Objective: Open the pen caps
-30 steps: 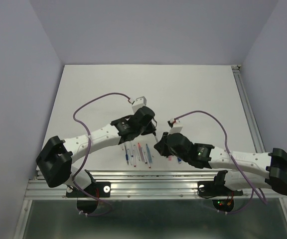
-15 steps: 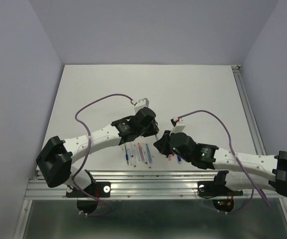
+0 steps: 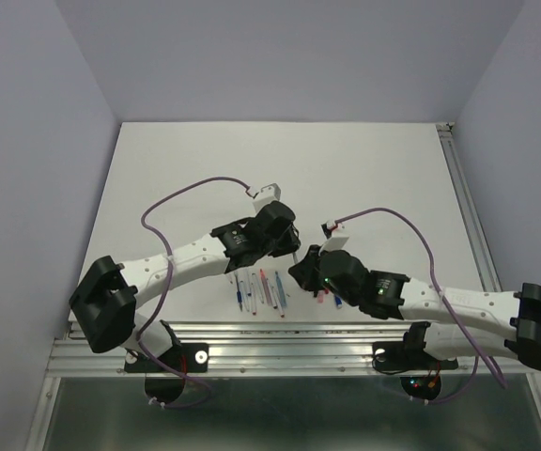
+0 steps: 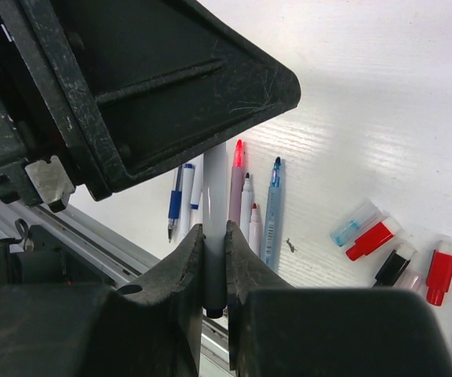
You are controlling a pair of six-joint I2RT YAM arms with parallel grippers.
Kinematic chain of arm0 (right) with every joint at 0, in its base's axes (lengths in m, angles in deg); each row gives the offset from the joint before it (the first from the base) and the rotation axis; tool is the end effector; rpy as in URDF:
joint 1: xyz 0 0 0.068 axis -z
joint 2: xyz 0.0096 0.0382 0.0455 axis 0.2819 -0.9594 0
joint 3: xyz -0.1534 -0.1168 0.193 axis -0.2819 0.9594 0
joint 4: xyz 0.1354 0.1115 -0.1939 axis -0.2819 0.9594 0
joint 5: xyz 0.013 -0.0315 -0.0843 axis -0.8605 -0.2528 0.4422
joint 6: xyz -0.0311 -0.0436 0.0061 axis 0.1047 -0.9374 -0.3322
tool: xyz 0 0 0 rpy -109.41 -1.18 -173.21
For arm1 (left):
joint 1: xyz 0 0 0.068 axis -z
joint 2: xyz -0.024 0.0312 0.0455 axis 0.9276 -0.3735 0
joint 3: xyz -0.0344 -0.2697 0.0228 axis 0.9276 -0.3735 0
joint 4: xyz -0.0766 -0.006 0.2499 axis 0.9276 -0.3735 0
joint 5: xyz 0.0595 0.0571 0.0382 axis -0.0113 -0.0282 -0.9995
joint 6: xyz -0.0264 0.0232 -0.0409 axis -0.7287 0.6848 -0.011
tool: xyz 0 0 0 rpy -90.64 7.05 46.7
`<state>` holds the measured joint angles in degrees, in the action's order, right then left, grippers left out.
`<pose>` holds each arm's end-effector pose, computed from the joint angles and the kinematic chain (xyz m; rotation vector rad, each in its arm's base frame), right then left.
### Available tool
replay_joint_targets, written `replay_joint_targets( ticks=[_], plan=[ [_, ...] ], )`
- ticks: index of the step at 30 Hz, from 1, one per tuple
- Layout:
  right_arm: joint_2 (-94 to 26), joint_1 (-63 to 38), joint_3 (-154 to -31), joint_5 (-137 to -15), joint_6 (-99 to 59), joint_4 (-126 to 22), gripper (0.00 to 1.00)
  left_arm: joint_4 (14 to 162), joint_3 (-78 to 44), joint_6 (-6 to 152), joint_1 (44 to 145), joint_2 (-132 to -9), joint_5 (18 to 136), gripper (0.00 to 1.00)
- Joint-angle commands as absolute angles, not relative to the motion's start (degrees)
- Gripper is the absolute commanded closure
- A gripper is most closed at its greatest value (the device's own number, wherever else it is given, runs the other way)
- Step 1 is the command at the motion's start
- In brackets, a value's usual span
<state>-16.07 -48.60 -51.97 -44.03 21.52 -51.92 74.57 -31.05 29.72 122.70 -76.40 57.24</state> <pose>0.1140 0.2098 0.2357 -0.0401 2.1162 0.7963 0.1902 -0.2556 0.2703 -0.1253 2.2940 -0.8502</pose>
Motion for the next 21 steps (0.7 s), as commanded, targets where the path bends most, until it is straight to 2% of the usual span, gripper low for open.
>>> replay_joint_targets(
  ticks=[1, 7, 12, 21],
  plan=[
    [-16.3, -48.7, -52.7, -47.2, 20.9, -55.3, 0.99, 72.9, -27.5, 30.5, 122.7, -77.3, 53.6, 1.00],
    [-15.1, -52.2, -41.9, -58.8, 26.7, -65.8, 0.99, 79.1, -23.4, 32.1, 115.5, -81.2, 53.0, 1.00],
    [-16.8, -61.4, -40.2, -54.7, 30.2, -69.0, 0.99, 80.4, -19.6, 29.6, 108.1, -84.0, 49.2, 1.00],
    [-17.9, -64.0, -40.3, -51.9, 31.2, -74.0, 0.99, 80.6, -19.6, 30.8, 102.8, -83.7, 52.1, 1.00]
  ],
)
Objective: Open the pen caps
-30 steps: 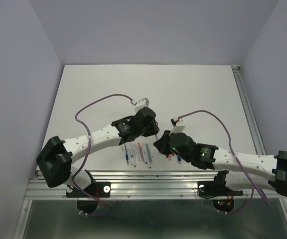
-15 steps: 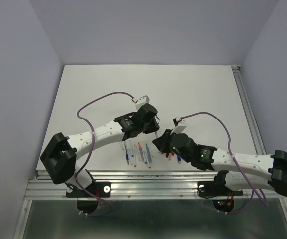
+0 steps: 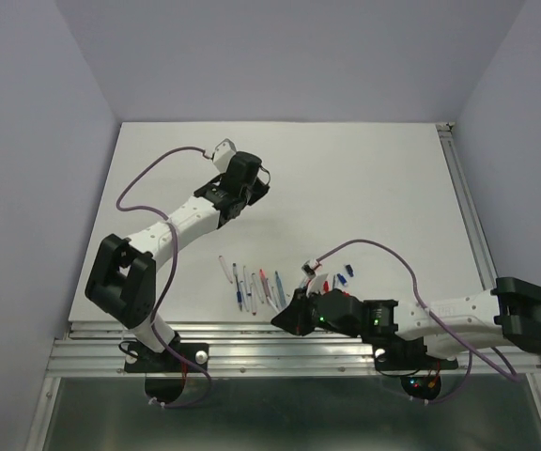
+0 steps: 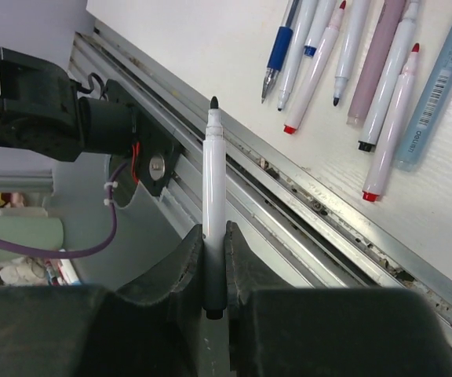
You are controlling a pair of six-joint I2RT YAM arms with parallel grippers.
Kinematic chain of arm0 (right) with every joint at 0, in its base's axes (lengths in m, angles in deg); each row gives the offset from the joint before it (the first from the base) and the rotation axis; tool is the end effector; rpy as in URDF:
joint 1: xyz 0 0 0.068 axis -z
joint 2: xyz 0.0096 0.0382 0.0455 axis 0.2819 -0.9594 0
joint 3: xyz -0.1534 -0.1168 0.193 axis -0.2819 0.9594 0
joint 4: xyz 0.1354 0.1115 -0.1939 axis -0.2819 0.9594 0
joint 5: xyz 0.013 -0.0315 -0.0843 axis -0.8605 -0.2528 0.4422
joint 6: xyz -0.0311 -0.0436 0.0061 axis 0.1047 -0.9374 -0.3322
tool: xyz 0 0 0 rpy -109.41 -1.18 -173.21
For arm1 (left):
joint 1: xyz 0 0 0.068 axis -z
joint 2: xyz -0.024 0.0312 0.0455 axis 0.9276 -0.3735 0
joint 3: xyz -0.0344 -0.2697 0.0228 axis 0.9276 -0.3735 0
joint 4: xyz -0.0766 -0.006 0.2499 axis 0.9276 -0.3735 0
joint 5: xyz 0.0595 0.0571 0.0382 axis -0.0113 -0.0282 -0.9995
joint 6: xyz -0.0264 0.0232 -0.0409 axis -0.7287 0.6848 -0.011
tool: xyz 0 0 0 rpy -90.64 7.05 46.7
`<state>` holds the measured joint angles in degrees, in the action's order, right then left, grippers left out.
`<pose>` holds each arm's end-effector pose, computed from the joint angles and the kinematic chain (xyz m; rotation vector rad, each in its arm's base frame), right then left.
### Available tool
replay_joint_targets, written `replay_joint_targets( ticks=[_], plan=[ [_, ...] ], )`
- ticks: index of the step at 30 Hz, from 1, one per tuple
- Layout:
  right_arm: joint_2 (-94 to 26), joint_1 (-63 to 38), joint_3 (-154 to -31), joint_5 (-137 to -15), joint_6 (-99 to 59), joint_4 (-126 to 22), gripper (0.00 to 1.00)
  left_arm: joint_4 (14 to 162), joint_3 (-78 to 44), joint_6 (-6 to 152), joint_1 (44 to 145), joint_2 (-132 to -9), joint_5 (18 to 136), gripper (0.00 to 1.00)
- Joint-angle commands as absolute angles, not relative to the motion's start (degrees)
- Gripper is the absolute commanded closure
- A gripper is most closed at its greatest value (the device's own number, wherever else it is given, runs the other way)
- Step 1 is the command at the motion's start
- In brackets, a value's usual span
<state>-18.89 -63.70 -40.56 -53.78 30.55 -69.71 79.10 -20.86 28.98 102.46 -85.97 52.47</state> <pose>0.0487 0.2270 0.1882 -0.2633 2.2185 1.2220 0.3089 -0.1993 0.2846 -0.5647 2.0558 -0.6622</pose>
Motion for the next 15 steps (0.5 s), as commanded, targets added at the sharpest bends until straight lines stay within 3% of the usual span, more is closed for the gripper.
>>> replay_joint_targets(
  ticks=[1, 8, 15],
  plan=[
    [-17.4, -64.0, -40.9, -49.7, 31.9, -70.3, 0.99, 80.6, -20.0, 32.0, 102.8, -83.4, 53.1, 1.00],
    [-12.2, -62.5, -45.6, -38.5, 34.1, -47.9, 0.99, 78.0, -28.2, 38.0, 102.8, -78.8, 60.7, 1.00],
    [-15.2, -59.3, -47.3, -42.9, 29.4, -48.4, 0.99, 78.0, -40.5, 37.4, 103.5, -68.4, 61.1, 1.00]
  ],
)
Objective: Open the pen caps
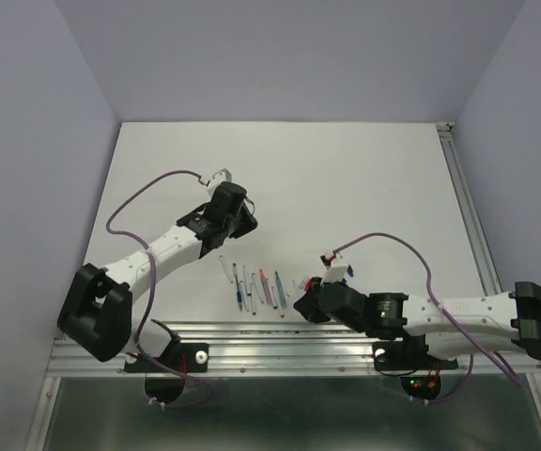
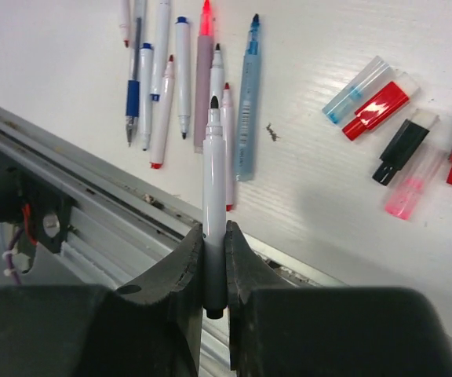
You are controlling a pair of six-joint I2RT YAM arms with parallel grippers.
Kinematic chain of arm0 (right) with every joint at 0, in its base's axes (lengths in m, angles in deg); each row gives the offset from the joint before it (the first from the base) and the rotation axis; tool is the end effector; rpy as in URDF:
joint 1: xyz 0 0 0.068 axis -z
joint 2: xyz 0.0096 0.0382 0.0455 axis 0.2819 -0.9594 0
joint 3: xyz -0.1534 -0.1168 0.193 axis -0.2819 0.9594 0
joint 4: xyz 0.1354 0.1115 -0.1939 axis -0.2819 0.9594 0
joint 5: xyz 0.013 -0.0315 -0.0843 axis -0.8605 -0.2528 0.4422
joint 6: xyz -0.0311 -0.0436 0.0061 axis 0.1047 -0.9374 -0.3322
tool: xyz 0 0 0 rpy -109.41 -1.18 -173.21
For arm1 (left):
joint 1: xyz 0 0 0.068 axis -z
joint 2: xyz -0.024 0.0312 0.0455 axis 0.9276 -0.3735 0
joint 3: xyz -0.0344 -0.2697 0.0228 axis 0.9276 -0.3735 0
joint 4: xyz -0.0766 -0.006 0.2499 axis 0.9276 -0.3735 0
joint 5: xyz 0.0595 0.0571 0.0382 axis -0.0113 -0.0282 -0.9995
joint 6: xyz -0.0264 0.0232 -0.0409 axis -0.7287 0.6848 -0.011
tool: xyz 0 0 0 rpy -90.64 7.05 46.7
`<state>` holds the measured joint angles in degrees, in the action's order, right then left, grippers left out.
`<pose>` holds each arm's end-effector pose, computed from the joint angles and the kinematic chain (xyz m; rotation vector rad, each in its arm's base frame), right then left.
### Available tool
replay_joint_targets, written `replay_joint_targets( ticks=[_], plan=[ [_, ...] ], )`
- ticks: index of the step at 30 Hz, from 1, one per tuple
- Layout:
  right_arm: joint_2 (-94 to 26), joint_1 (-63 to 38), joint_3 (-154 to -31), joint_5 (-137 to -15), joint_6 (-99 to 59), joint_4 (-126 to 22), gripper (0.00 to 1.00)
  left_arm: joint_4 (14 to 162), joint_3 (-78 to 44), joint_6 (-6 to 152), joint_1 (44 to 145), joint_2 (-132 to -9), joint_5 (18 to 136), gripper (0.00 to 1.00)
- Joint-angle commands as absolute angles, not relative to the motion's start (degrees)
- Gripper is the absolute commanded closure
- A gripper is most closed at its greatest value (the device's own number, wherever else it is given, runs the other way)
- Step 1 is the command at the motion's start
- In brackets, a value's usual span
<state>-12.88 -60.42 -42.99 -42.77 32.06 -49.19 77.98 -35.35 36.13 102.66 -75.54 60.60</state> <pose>0.0627 0.2001 0.1912 -0.1022 2.2753 0.8524 0.2596 -0.1729 0.2546 -0.3538 2.2205 -0.6619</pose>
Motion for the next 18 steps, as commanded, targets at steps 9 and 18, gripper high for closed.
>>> replay_joint_targets(
  ticks=[9, 18],
  plan=[
    [-28.2, -56.6, -54.6, -42.6, 28.1, -46.9, 0.96, 76.5, -52.4, 36.6, 104.0, -57.4, 62.8, 1.00],
    [-34.8, -54.8, -57.9, -43.4, 28.2, -43.8, 0.89, 73.8, -54.1, 36.2, 104.0, -52.3, 61.2, 1.00]
  ],
)
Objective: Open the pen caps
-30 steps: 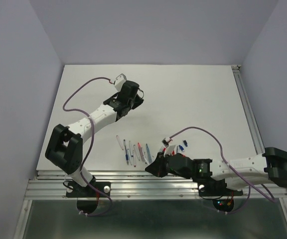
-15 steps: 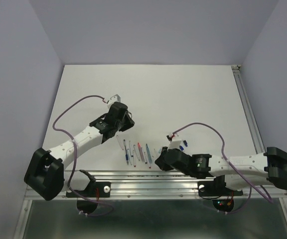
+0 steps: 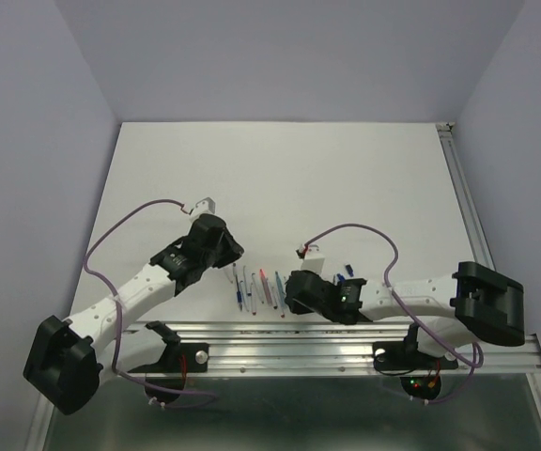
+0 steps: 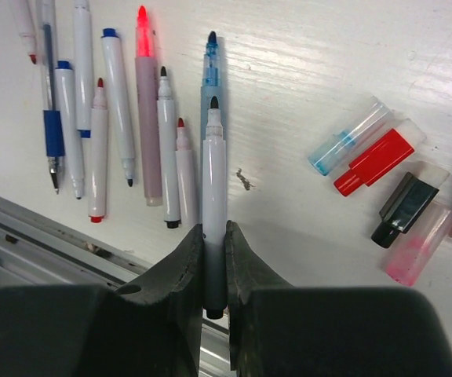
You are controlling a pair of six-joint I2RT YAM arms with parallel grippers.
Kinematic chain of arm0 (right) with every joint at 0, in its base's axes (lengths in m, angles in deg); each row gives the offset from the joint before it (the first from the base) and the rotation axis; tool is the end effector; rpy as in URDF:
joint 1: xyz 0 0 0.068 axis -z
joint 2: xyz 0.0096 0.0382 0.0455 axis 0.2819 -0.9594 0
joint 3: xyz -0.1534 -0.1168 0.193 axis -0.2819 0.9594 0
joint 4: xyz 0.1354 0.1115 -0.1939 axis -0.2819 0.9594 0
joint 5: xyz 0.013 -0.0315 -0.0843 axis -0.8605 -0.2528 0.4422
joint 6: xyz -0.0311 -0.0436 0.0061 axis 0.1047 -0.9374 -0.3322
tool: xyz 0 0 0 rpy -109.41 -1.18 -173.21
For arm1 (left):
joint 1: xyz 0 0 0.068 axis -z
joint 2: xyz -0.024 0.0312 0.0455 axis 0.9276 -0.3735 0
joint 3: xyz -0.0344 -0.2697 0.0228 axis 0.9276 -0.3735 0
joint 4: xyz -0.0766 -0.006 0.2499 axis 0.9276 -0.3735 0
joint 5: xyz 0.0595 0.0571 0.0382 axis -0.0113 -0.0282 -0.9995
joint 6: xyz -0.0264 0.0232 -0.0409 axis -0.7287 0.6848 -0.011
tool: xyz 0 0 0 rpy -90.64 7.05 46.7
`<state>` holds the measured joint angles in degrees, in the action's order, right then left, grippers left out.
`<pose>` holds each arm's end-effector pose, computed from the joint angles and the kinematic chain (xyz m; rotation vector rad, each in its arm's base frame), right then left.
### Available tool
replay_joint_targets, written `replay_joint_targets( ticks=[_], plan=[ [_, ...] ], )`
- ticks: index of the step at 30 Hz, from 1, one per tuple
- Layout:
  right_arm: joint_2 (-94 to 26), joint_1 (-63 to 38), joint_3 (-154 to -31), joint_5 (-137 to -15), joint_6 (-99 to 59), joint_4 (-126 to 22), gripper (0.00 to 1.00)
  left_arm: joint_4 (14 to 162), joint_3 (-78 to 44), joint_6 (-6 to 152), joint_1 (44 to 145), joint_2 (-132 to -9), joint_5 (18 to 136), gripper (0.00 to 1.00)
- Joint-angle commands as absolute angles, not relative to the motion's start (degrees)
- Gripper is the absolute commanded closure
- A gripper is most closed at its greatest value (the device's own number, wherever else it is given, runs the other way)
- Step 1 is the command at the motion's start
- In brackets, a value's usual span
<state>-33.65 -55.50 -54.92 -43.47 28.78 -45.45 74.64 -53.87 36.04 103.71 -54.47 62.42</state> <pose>0.0971 0.2488 0.1709 -0.1493 2.3997 0.5585 0.1833 -0.1266 0.2312 -0.3193 2.2528 -0.6935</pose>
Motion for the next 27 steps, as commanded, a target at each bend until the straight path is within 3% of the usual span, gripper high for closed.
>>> replay_joint_targets(
  ticks=[1, 17, 27],
  plan=[
    [-35.6, -54.8, -57.9, -43.8, 28.3, -44.0, 0.87, 73.6, -54.0, 36.2, 104.0, -52.0, 61.0, 1.00],
    [-40.7, -54.7, -60.4, -46.7, 28.3, -43.9, 0.66, 74.7, -54.0, 35.9, 104.0, -53.5, 62.3, 1.00],
    [-38.7, -54.7, -61.1, -45.7, 29.1, -42.6, 0.66, 75.8, -53.6, 36.3, 104.0, -54.6, 63.6, 1.00]
  ],
)
